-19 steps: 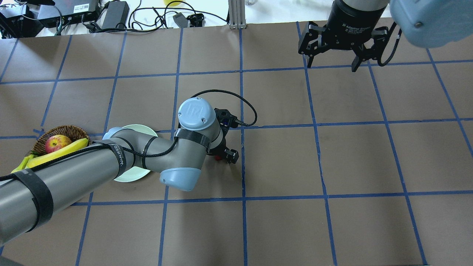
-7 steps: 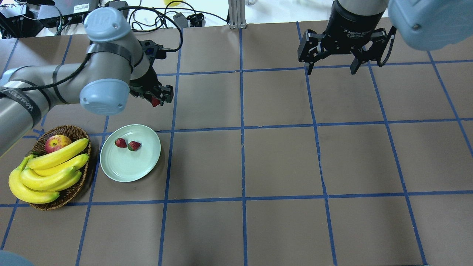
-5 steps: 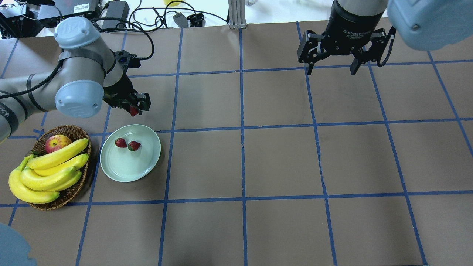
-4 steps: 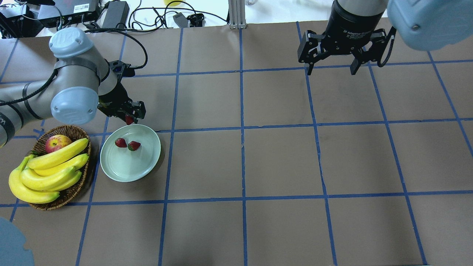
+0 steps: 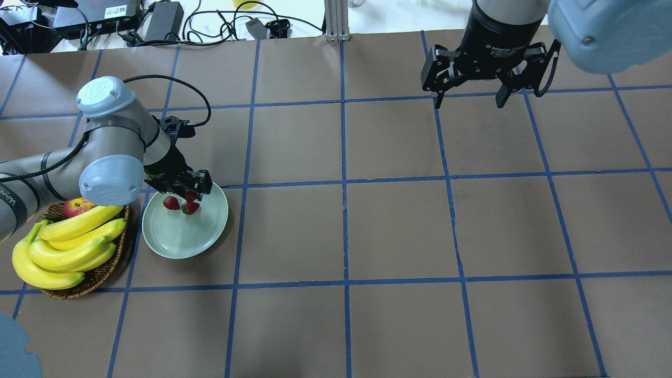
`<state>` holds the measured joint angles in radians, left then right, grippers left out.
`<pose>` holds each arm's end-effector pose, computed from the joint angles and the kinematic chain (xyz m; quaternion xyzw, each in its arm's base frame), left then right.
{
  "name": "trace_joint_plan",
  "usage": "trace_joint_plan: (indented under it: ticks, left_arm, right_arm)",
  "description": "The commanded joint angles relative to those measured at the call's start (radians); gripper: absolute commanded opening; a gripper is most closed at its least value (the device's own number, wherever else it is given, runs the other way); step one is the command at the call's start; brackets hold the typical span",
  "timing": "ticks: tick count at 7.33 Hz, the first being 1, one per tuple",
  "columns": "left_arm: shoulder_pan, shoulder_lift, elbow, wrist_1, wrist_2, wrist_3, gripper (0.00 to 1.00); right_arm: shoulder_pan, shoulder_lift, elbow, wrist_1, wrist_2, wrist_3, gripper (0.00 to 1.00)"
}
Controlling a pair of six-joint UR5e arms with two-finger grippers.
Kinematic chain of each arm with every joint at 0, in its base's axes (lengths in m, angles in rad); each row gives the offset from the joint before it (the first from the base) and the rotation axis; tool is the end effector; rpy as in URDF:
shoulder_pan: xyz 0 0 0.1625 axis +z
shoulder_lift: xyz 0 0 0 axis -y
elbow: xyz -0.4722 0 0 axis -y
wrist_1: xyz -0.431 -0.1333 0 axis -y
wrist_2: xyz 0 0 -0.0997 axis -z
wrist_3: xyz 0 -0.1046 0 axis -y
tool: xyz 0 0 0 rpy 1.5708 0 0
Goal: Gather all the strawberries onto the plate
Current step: 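Carry the strawberry onto the plate with the left gripper and release it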
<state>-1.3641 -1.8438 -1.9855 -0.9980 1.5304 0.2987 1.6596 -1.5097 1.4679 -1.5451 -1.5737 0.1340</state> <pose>-0.0223 -0.5640 0.2284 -0.0447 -0.9971 -0.0505 0.0339 0.1822 -0.5468 0.5488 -0.0226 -0.9997 0.0082 0.0005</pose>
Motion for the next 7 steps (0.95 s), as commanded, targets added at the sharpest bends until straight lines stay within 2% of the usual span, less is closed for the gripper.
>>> trace_joint_plan:
  ticks: [1, 2, 4, 5, 7]
  left_arm:
    - [0.002, 0.0, -0.021, -0.007, -0.003, -0.009, 0.78]
    - [0.006, 0.006, -0.027, -0.01, -0.001, -0.019, 1.0]
    - [-0.009, 0.034, -0.015, -0.025, 0.002, -0.067, 1.0]
    - [-0.009, 0.069, -0.004, -0.078, 0.004, -0.066, 1.0]
    - [-0.012, 0.154, 0.081, -0.271, 0.002, -0.066, 1.0]
  right_arm:
    - [0.002, 0.0, 0.0, 0.0, 0.0, 0.001, 1.0]
    - [0.002, 0.0, 0.002, 0.0, 0.0, 0.001, 1.0]
    - [0.003, 0.0, 0.0, 0.0, 0.0, 0.001, 1.0]
    - [0.006, 0.002, 0.003, 0.0, 0.0, 0.001, 1.0]
    - [0.008, 0.003, 0.006, -0.004, 0.0, 0.001, 1.0]
